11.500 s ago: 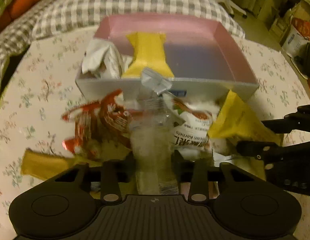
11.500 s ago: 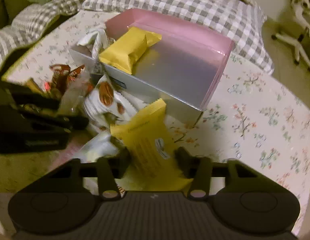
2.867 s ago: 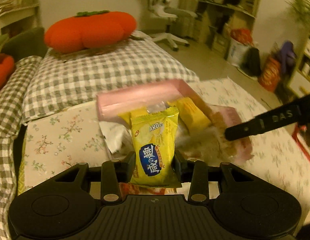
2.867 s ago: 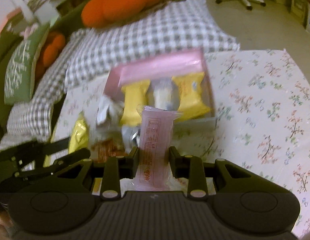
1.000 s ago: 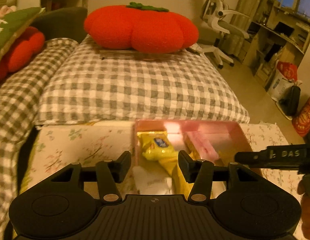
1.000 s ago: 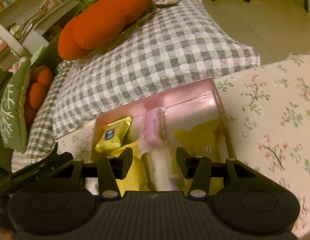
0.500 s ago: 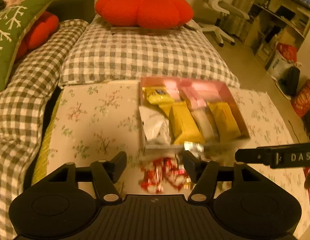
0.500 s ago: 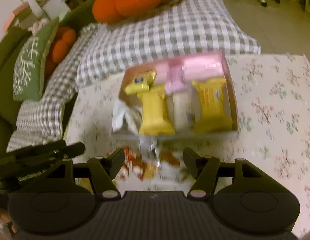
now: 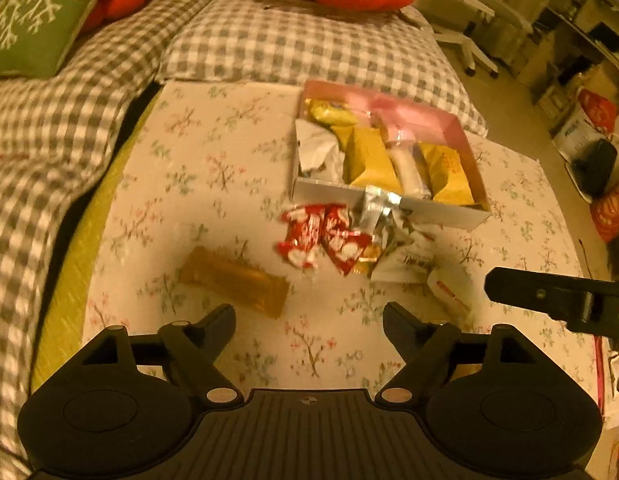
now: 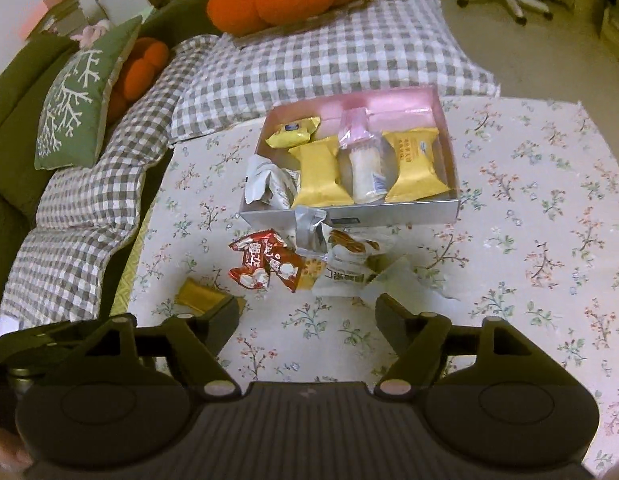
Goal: Organize snacks
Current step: 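Withdraw both tools from the box toward the remaining snacks, then grasp the gold bar with the left tool while the right grasps the brown square packet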
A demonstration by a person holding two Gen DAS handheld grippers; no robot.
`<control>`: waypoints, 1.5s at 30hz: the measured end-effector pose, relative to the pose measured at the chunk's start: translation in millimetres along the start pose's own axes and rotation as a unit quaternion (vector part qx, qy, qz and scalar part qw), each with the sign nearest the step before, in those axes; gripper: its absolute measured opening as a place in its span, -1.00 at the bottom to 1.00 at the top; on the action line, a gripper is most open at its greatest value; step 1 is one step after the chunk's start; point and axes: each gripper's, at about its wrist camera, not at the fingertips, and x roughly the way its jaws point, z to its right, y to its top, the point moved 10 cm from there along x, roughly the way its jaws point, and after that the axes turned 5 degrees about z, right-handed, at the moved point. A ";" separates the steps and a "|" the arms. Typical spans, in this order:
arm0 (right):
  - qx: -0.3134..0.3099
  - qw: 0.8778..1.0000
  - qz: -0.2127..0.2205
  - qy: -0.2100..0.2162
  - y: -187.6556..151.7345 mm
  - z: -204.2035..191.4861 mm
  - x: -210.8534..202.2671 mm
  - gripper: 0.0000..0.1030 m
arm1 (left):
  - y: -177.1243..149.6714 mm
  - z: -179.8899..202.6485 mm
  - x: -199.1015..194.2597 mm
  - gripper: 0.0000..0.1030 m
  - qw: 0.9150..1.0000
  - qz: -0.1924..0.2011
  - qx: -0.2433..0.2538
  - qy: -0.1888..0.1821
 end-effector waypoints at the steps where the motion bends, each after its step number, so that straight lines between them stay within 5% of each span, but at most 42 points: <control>1: -0.004 1.000 -0.001 -0.003 -3.2 0.3 0.9 0.53 | -3.8 -2.4 1.5 0.60 1.000 0.001 0.001 0.008; 12: 0.001 0.997 -0.062 -0.043 -33.8 32.9 22.2 0.54 | -35.8 -8.8 24.5 0.63 0.999 -0.034 -0.025 0.035; 16: 0.009 0.994 -0.093 -0.055 -50.9 40.9 31.3 0.53 | -50.3 -3.1 38.7 0.63 0.996 -0.069 -0.040 0.028; 22: 0.023 0.988 -0.135 -0.078 -73.7 57.6 41.4 0.46 | -55.7 8.7 41.0 0.74 0.997 -0.072 -0.032 0.023; 30: 0.003 0.986 -0.136 -0.099 -74.9 59.3 43.6 0.45 | -52.8 9.2 44.7 0.74 0.996 -0.076 -0.017 0.032; 36: 0.009 0.984 -0.145 -0.107 -77.6 67.4 55.5 0.25 | -50.3 -3.0 45.6 0.74 0.996 -0.072 -0.024 0.047; 41: 0.037 0.981 -0.161 -0.106 -84.4 73.9 66.8 -0.26 | -48.6 -9.3 50.0 0.74 0.995 -0.070 -0.017 0.066; 45: 0.019 0.984 -0.140 -0.111 -77.3 63.0 59.9 -0.41 | -45.9 -14.5 50.2 0.74 0.995 -0.065 -0.023 0.072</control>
